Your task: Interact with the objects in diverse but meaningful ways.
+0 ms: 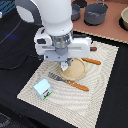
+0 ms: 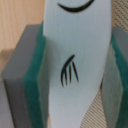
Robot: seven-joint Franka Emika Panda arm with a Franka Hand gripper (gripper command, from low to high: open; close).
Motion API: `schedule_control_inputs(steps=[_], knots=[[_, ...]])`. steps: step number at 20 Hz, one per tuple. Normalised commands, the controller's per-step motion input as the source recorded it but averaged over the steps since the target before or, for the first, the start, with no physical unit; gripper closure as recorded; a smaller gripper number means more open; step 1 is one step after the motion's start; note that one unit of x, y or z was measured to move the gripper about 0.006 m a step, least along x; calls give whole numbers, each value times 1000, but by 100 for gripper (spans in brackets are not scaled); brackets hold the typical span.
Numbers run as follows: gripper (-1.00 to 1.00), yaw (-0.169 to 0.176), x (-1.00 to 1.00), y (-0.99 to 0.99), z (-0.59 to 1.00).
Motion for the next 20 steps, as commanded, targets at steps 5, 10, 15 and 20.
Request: schedule_control_inputs(steps=[5,10,15,20], knots=[[-100,-53,531,-2,0],[-100,-50,324,0,203],[-100,-76,5,70,950],[-100,-24,-21,247,963]])
